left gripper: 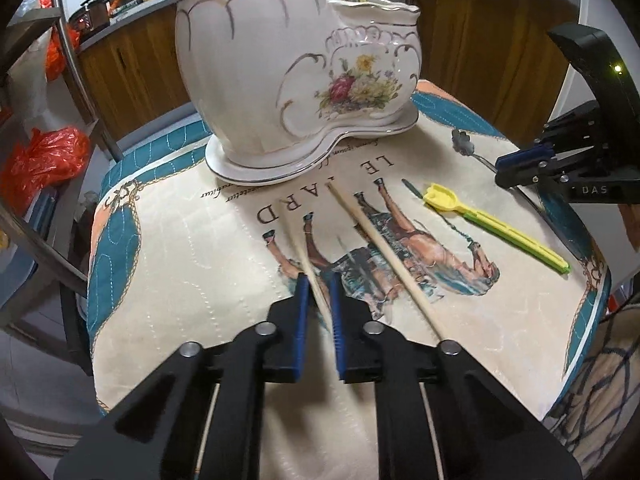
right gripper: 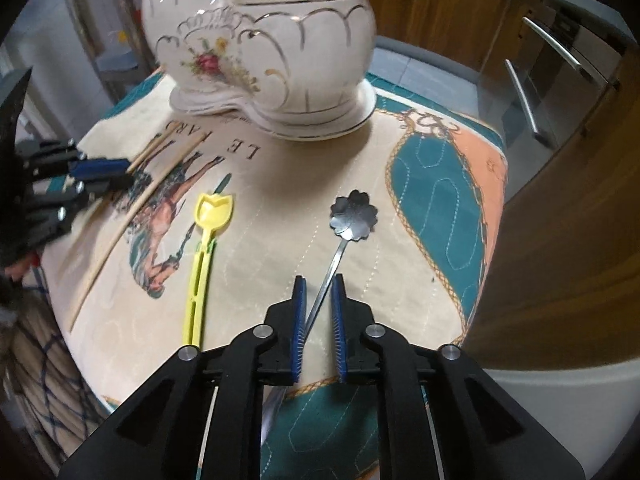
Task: Organize utensils
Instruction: 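Move the left tool onto another chopstick while the right tool reaches the flower-headed silver spoon, then grasp the chopstick with the left tool while the right tool grasps the silver spoon, lift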
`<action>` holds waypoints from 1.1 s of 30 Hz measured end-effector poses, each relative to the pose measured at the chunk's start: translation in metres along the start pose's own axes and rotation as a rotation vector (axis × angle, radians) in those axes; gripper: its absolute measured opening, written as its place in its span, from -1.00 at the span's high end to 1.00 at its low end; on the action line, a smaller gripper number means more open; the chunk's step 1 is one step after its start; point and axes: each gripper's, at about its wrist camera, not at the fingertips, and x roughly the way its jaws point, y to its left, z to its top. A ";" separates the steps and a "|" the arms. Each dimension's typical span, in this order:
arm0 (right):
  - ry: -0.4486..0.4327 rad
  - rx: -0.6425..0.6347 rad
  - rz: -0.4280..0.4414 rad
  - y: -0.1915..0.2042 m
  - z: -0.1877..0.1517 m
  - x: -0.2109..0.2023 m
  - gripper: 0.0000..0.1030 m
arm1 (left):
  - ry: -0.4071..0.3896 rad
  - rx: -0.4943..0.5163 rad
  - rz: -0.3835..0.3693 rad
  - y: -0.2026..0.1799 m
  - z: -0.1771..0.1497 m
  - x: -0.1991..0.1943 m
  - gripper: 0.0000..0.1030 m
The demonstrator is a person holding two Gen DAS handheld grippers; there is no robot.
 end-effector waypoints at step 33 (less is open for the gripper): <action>0.209 0.030 0.014 -0.005 0.021 0.010 0.71 | 0.289 0.116 0.063 0.007 0.012 0.002 0.77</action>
